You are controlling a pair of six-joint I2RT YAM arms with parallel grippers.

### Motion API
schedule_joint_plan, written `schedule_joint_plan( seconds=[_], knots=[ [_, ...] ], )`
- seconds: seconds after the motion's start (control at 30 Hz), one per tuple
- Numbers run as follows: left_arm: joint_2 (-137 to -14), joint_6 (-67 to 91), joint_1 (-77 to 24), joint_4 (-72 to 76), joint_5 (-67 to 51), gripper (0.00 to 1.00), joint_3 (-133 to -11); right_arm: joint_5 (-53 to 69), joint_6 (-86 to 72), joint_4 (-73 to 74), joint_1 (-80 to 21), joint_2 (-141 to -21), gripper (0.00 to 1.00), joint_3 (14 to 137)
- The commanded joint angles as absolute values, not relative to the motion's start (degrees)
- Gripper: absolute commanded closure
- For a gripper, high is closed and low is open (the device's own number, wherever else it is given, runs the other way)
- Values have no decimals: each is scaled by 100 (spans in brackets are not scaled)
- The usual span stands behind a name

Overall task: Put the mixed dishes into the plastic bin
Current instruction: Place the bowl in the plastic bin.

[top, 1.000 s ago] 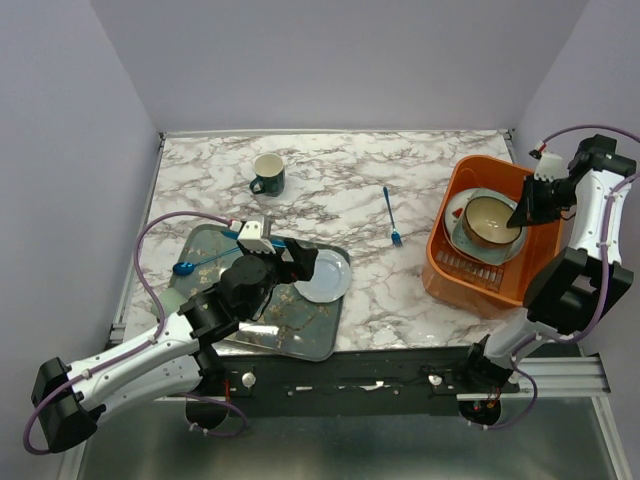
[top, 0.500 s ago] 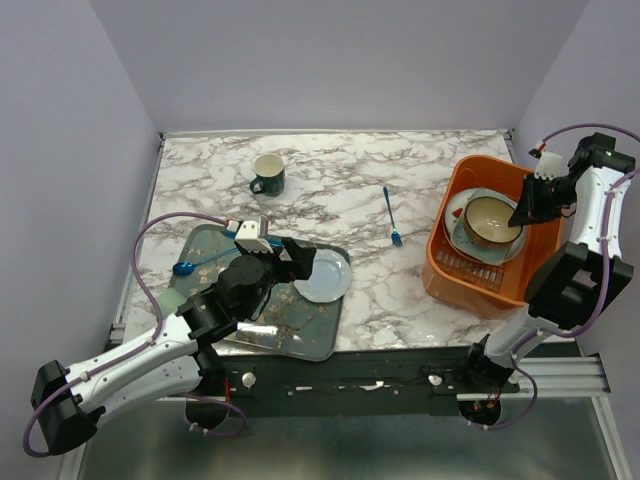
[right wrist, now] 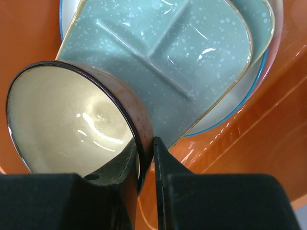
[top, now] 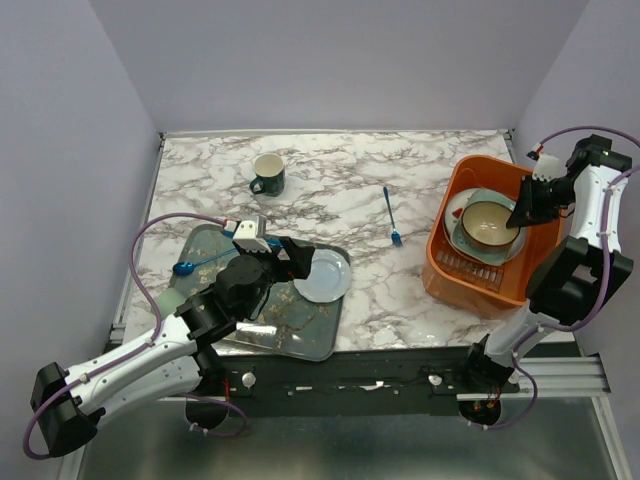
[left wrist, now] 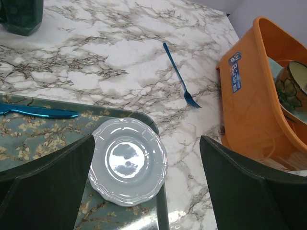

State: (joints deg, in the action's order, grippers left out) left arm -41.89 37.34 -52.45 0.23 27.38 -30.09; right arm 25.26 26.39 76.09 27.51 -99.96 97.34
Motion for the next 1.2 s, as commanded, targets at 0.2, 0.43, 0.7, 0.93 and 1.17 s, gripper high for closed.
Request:
schedule_joint_plan(
  seconds=[0.2, 0.43, 0.7, 0.93, 1.17],
  knots=[
    [-4148, 3709, -5177, 9, 2698, 1, -2997, 2883, 2522, 7787, 2804, -10037, 64, 9949],
    [-4201, 3665, -5142, 9, 2663, 1, -3085, 2953, 2514, 7770, 2804, -10037, 41, 10125],
    [-4324, 3534, -5054, -114, 2628, 1, -3225, 3102, 2522, 7594, 2804, -9949, 23, 10415],
    [-4658, 3358, -4361, -62, 1980, 1, -3550, 4138, 2400, 6909, 2804, -9072, 20, 10082],
    [-5298, 3278, -3034, -184, 837, 1, -4218, 5824, 2531, 6083, 2804, -7622, 20, 8905]
  ],
)
